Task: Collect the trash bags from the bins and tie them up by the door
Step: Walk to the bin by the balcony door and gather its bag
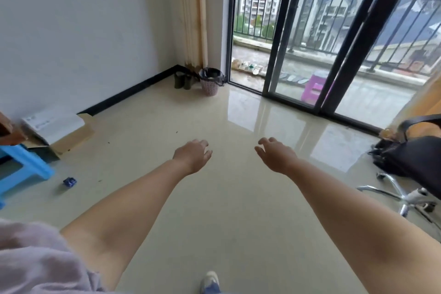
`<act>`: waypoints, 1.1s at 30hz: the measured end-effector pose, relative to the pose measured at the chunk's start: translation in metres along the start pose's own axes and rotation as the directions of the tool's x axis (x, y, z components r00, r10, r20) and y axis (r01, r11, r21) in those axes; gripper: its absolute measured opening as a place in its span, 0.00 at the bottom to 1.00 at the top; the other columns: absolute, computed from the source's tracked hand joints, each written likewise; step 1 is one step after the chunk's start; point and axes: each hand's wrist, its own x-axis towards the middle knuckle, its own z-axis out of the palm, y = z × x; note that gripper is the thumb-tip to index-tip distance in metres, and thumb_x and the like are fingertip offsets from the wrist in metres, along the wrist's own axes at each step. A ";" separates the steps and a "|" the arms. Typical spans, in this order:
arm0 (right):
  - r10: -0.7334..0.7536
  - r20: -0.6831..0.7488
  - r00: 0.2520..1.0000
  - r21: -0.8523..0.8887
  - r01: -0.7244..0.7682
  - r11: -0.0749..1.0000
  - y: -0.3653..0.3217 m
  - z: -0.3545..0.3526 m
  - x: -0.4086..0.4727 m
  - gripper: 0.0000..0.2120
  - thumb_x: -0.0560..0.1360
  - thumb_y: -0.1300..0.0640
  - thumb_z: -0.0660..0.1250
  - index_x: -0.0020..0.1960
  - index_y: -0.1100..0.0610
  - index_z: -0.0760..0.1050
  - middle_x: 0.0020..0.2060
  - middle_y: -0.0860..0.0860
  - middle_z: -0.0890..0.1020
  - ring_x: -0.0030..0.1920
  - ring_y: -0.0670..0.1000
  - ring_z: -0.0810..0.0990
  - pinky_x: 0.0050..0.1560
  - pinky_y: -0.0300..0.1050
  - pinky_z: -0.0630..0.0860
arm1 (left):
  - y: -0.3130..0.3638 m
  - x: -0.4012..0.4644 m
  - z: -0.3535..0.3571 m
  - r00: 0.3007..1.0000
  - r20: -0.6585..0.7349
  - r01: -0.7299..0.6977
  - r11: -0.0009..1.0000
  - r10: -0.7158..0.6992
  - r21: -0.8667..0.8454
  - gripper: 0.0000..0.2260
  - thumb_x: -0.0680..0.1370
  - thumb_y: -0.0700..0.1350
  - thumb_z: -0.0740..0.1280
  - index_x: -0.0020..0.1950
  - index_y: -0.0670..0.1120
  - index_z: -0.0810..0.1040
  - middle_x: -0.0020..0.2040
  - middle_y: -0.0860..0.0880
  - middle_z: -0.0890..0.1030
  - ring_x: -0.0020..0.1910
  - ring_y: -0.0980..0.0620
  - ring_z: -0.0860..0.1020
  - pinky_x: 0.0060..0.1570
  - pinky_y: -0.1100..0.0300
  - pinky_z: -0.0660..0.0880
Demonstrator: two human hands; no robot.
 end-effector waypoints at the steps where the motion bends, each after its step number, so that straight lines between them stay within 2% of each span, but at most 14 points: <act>1: 0.011 -0.003 1.000 0.000 -0.011 1.000 0.003 -0.007 0.027 0.22 0.81 0.45 0.49 0.70 0.55 0.64 0.66 0.56 0.71 0.62 0.59 0.74 0.61 0.55 0.70 | -0.005 0.028 -0.009 1.000 0.009 0.003 1.000 -0.003 0.014 0.19 0.81 0.53 0.53 0.69 0.46 0.68 0.68 0.45 0.71 0.68 0.45 0.69 0.61 0.50 0.69; 9: 0.075 0.024 0.997 0.024 -0.075 0.997 0.027 -0.037 0.233 0.22 0.81 0.45 0.49 0.69 0.54 0.64 0.65 0.56 0.71 0.62 0.59 0.75 0.60 0.53 0.71 | -0.037 0.236 -0.055 1.000 0.029 0.007 1.000 -0.007 0.004 0.19 0.82 0.52 0.53 0.69 0.45 0.68 0.69 0.46 0.71 0.67 0.45 0.69 0.61 0.52 0.69; 15: -0.007 0.022 1.000 0.003 0.007 1.000 0.029 -0.061 0.419 0.22 0.81 0.45 0.49 0.70 0.55 0.64 0.66 0.55 0.70 0.63 0.59 0.74 0.60 0.54 0.71 | -0.064 0.404 -0.078 0.998 0.009 0.060 0.998 -0.060 -0.028 0.19 0.82 0.52 0.53 0.69 0.45 0.68 0.68 0.45 0.71 0.67 0.45 0.70 0.61 0.52 0.69; 21: -0.050 0.087 0.995 -0.033 0.053 0.998 0.030 -0.094 0.595 0.22 0.81 0.45 0.49 0.70 0.55 0.64 0.65 0.56 0.71 0.62 0.59 0.74 0.60 0.53 0.71 | -0.088 0.555 -0.118 0.991 0.009 0.136 0.988 -0.136 -0.069 0.19 0.82 0.52 0.53 0.70 0.45 0.67 0.69 0.45 0.71 0.67 0.45 0.70 0.62 0.53 0.68; 27: -0.087 0.130 0.988 -0.006 0.088 0.996 0.011 -0.101 0.759 0.22 0.81 0.45 0.50 0.70 0.54 0.64 0.66 0.55 0.70 0.61 0.59 0.75 0.60 0.55 0.72 | -0.141 0.709 -0.135 0.978 0.056 0.205 0.975 -0.200 -0.086 0.18 0.82 0.52 0.52 0.67 0.46 0.69 0.66 0.44 0.72 0.64 0.43 0.71 0.59 0.53 0.69; 33: -0.023 0.128 0.992 0.006 0.023 1.000 -0.015 -0.107 0.945 0.22 0.81 0.45 0.49 0.70 0.54 0.64 0.66 0.55 0.70 0.62 0.59 0.74 0.59 0.53 0.72 | -0.208 0.881 -0.165 0.985 0.075 0.162 0.984 -0.156 -0.074 0.19 0.82 0.53 0.52 0.68 0.45 0.67 0.67 0.44 0.70 0.64 0.43 0.71 0.61 0.51 0.69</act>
